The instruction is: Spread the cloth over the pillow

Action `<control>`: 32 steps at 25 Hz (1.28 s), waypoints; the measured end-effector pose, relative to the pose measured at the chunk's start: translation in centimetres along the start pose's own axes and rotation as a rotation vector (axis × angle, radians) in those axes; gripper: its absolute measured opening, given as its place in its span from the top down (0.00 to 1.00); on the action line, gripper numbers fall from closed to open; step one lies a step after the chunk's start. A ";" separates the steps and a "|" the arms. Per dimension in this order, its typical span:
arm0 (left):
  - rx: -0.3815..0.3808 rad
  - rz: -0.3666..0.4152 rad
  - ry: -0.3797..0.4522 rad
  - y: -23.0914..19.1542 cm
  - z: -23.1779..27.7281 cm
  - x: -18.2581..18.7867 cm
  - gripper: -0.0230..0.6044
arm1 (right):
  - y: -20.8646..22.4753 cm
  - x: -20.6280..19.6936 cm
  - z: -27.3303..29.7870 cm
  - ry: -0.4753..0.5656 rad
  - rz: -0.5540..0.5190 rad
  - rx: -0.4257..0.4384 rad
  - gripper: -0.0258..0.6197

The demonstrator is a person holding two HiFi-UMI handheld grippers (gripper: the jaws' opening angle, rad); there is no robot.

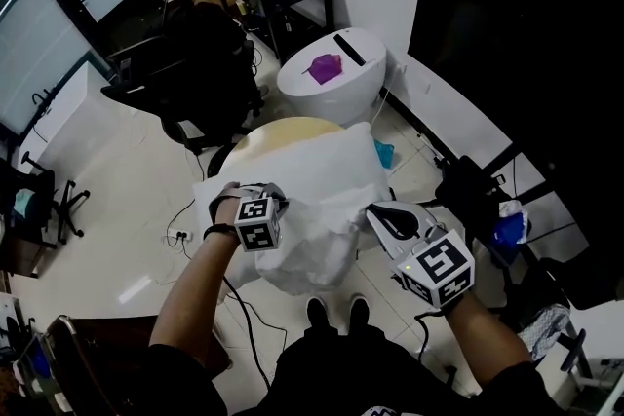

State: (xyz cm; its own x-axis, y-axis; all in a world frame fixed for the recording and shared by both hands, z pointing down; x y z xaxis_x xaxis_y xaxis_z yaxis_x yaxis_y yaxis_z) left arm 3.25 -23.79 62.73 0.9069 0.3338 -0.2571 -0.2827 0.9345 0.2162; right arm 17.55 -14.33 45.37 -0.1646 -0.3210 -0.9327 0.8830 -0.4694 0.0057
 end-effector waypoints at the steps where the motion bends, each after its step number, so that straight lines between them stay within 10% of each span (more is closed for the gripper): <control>1: 0.025 0.007 0.017 0.0 -1.2 0.2 0.96 | -0.1 0.3 -0.1 0.004 -0.002 -0.004 0.94; 10: 0.341 0.004 0.189 -1.1 -16.0 -0.2 0.96 | -2.1 5.9 0.0 0.102 -0.027 -0.013 0.94; 18: 0.573 -0.027 0.176 -0.6 -27.1 -2.9 0.96 | -5.3 11.0 3.7 0.152 -0.139 0.055 0.94; 32: 0.515 -0.192 0.144 3.5 -22.9 -8.7 0.96 | -9.9 3.7 18.5 -0.095 -0.185 0.166 0.94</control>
State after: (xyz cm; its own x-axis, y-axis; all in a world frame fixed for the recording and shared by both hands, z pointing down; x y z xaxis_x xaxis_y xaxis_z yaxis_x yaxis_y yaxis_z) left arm -12.78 -20.60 44.19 0.8652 0.2105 -0.4551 0.1048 0.8116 0.5747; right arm 0.06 -26.07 48.56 -0.3637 -0.2894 -0.8854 0.7514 -0.6529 -0.0953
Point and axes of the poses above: the fingertips, and each gripper's own axes: z forward along the fingers, y to its right, x out of its top, the point moved 1 cm from there along -z, backward along the fingers, and after that the axes turned 8 degrees about -x, right-handed, at the moved point
